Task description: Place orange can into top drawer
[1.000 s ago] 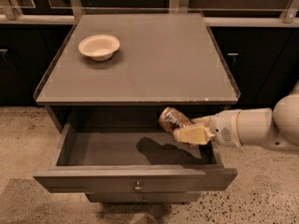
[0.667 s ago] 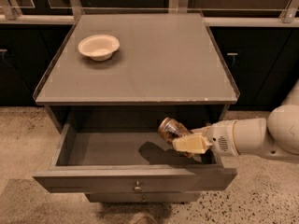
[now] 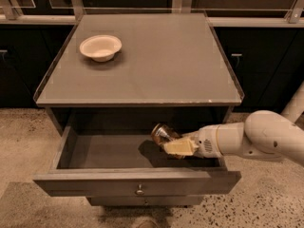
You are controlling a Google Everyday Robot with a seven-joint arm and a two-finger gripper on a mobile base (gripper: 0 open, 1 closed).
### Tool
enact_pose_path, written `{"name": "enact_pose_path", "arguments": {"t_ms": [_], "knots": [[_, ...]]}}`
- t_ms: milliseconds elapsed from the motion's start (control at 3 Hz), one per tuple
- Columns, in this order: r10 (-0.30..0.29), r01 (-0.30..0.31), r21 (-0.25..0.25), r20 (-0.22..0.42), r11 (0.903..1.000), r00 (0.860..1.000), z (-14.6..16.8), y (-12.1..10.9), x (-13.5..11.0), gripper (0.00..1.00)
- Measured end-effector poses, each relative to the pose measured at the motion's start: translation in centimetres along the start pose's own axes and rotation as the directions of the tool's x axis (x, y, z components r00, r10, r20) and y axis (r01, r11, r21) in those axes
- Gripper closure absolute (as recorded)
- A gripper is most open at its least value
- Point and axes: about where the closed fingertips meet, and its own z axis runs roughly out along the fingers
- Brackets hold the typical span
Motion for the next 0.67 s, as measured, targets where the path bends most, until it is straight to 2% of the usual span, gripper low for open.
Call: {"name": "enact_pose_path", "arguments": {"t_ms": [333, 667], "knots": [[0.000, 0.000, -0.001, 0.002, 1.0000, 1.000, 0.35, -0.07, -0.04, 0.82], [0.000, 0.000, -0.001, 0.002, 1.0000, 1.000, 0.35, -0.07, -0.04, 0.58]]}}
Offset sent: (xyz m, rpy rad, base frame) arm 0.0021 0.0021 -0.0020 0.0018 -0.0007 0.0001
